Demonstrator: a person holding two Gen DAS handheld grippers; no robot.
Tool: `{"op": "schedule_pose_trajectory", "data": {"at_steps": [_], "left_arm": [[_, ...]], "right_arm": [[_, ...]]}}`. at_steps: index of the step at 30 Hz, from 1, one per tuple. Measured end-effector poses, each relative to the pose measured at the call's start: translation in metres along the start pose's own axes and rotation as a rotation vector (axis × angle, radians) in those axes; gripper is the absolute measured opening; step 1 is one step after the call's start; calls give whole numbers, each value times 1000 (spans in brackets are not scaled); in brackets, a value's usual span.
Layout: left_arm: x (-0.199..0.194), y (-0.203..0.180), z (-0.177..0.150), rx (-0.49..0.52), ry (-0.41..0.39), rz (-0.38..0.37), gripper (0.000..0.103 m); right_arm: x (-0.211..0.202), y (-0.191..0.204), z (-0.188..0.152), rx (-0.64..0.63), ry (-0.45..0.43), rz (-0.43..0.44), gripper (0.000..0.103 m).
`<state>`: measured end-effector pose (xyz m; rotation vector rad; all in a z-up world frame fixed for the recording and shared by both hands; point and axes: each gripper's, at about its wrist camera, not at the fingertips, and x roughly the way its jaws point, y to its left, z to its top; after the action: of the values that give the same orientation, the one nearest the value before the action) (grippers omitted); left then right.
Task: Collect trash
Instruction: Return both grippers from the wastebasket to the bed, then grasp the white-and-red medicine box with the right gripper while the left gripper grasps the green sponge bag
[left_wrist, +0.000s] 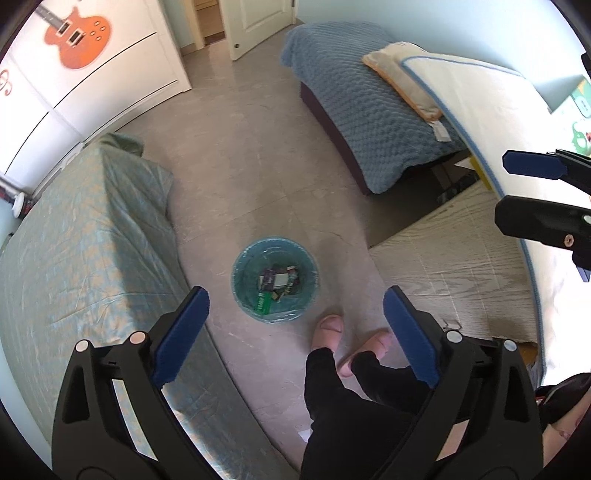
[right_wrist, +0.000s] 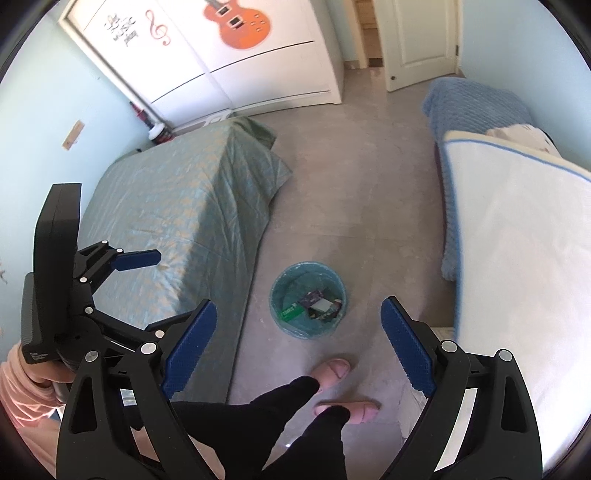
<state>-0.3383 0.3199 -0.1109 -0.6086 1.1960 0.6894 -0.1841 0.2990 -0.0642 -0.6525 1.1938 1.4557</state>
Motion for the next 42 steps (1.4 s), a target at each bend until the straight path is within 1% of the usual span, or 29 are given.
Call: {"op": "schedule_pose_trajectory", "data": {"at_steps": [6, 10, 16, 19, 23, 26, 28, 32, 36, 37, 42], "left_arm": [[0, -30, 11, 84, 7, -41, 93], [-2, -59, 21, 179, -3, -59, 93], [-8, -107, 34, 318, -29, -95, 93], [-12, -130, 39, 382, -39, -117, 93], [-17, -170, 43, 482, -52, -148, 93], [-19, -198, 43, 549, -60, -163, 93], [-19, -219, 42, 596, -56, -171, 96], [-20, -255, 38, 691, -60, -181, 96], [-26, -290, 35, 765, -69, -198, 96], [-26, -299, 35, 780, -68, -204, 96], [-29, -338, 28, 857, -72, -220, 96]], "right_arm": [[-22, -28, -18, 91, -51, -38, 90], [-40, -51, -34, 169, -90, -67, 90], [-69, -84, -66, 283, -137, -133, 90], [-84, -100, -86, 344, -162, -170, 90], [-110, -123, -121, 450, -208, -219, 90], [-128, -136, -146, 512, -234, -262, 90], [-141, -145, -164, 562, -252, -290, 90], [-164, -157, -195, 647, -296, -345, 90], [-192, -175, -232, 733, -335, -401, 90], [-196, -177, -236, 753, -340, -414, 90], [-221, -190, -281, 843, -364, -476, 90]]}}
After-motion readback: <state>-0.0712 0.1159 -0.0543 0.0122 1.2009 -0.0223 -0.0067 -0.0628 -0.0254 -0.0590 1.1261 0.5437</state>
